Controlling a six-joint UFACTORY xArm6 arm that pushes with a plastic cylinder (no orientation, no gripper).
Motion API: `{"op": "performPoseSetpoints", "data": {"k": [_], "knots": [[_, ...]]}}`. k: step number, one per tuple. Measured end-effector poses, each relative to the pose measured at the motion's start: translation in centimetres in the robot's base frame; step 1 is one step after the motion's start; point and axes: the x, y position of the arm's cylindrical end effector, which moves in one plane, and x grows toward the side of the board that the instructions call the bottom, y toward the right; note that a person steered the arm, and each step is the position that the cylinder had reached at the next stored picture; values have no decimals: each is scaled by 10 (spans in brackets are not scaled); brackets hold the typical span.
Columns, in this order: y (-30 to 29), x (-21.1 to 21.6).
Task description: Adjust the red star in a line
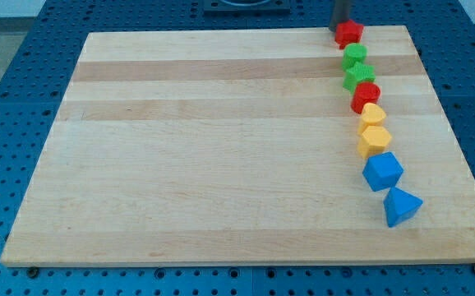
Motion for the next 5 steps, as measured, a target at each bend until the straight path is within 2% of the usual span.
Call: {"op": "performPoseSetpoints", "data": {"k": [4, 5], "knots": [[2, -1], [48, -1]]}}
